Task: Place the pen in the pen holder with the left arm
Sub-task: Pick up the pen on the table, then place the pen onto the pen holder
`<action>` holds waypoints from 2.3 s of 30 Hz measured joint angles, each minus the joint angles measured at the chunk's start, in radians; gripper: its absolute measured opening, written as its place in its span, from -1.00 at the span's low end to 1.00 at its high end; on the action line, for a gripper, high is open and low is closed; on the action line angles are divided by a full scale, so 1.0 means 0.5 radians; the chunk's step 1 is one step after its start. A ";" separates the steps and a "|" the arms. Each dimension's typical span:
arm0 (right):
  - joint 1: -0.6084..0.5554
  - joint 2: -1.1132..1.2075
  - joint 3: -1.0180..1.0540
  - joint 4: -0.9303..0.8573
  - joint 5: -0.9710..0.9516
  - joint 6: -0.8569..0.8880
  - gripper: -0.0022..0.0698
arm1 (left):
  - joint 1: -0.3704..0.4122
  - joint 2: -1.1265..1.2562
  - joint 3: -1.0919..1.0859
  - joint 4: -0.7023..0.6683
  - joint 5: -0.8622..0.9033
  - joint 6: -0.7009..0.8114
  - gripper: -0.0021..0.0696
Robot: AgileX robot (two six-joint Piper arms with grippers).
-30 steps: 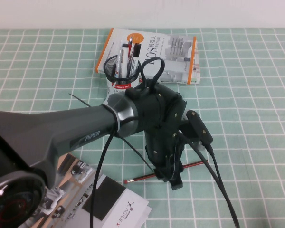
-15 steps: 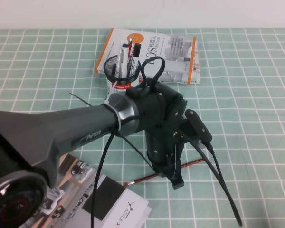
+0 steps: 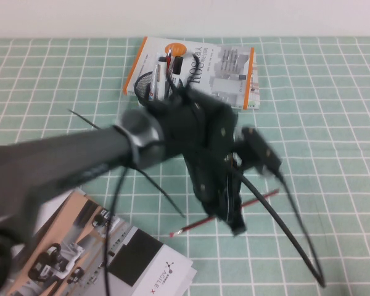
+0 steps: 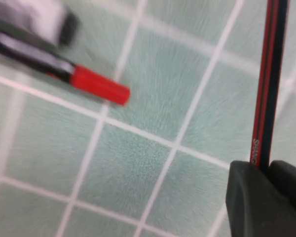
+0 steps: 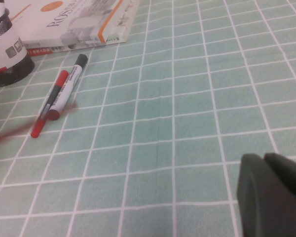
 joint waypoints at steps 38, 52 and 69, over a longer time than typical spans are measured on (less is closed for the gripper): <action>0.000 0.000 0.000 0.000 0.000 0.000 -1.00 | 0.730 -0.667 1.235 0.089 -3.356 -1.019 -0.88; 0.000 0.000 0.000 0.000 0.000 0.000 -1.00 | 0.806 -0.124 0.729 0.252 -3.325 -1.143 -0.88; 0.000 0.000 0.000 0.000 0.000 0.000 -1.00 | 0.825 0.038 0.658 0.216 -3.216 -1.038 -0.88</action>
